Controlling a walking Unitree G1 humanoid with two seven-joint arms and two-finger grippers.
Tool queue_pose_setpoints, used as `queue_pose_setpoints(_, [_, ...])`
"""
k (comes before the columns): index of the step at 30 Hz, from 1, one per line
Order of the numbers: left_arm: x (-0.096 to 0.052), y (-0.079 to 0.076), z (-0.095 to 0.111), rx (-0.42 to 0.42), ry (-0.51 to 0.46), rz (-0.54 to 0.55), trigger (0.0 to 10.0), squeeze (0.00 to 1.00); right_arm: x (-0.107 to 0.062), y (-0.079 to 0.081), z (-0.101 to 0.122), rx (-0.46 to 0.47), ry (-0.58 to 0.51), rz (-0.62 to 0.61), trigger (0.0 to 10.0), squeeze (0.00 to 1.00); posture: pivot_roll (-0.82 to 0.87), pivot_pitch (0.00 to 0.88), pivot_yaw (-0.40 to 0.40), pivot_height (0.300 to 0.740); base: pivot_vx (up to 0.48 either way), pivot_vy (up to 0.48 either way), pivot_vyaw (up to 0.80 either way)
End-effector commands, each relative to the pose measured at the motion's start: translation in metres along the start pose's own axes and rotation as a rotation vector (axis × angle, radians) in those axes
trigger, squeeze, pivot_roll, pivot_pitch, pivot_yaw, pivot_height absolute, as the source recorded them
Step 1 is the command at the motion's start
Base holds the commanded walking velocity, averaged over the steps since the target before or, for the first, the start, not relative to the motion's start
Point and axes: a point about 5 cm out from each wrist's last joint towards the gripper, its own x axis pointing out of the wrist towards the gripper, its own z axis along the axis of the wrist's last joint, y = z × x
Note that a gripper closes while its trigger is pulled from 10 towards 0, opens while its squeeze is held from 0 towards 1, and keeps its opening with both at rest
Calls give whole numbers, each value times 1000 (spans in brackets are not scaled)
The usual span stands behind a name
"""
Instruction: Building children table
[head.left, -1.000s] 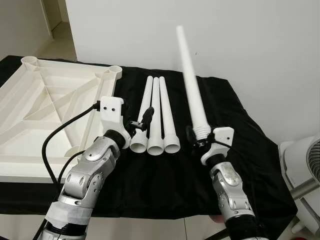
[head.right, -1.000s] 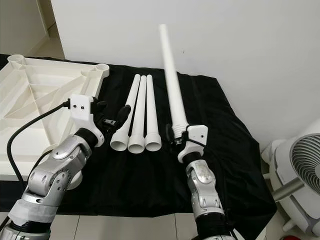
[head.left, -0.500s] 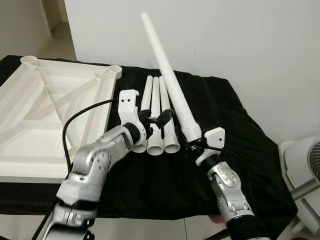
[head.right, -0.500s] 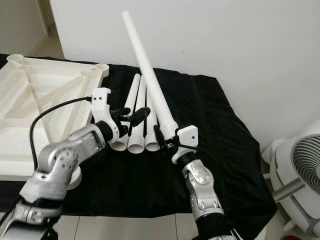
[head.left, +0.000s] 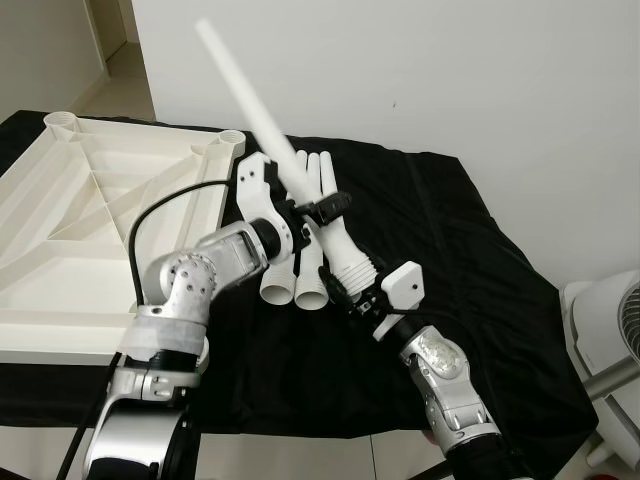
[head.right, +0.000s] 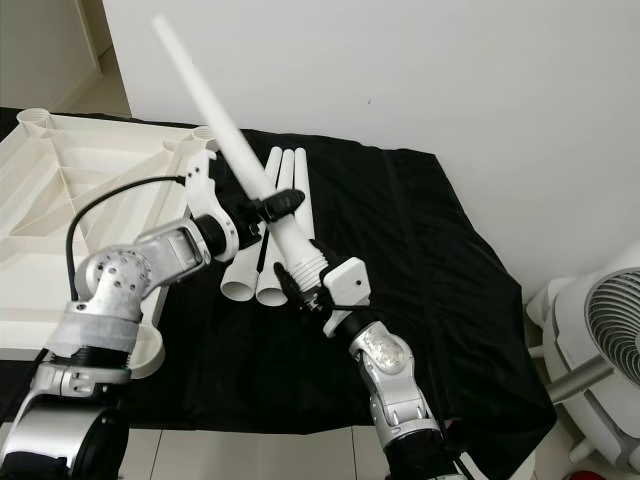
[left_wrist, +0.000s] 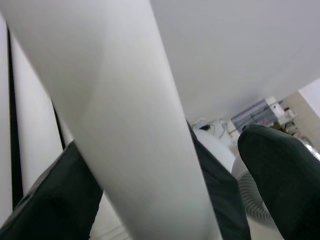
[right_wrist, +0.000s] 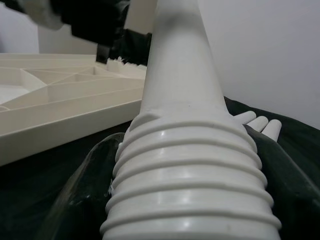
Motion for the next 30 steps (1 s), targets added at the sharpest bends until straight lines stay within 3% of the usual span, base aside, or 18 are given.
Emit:
queue_pose_setpoints(1, [2,-2,3,-28,10,-94,10000,0,-3,-1,5,-40,-20,15,10000,0,-4,0,-57,740,0,0,0])
queue_pose_setpoints(7, [3,10,33,-101,-33,-27,10000,0,-12,5,-2,-44,10,26,10000,0,3,0,-51,740,0,0,0])
queue_pose_setpoints(16, [3,14,36,-139,-33,-2,10000,0,-12,4,-3,-56,14,23,10000,0,6,0,-51,740,0,0,0])
queue_pose_setpoints(18, [3,15,38,-157,-47,-8,0,0,-11,4,-3,-59,12,23,10000,0,9,0,-53,740,0,0,0])
queue_pose_setpoints(30, [2,13,42,-185,-69,-42,0,0,-10,4,-3,-57,8,19,10000,0,9,0,-58,740,0,0,0])
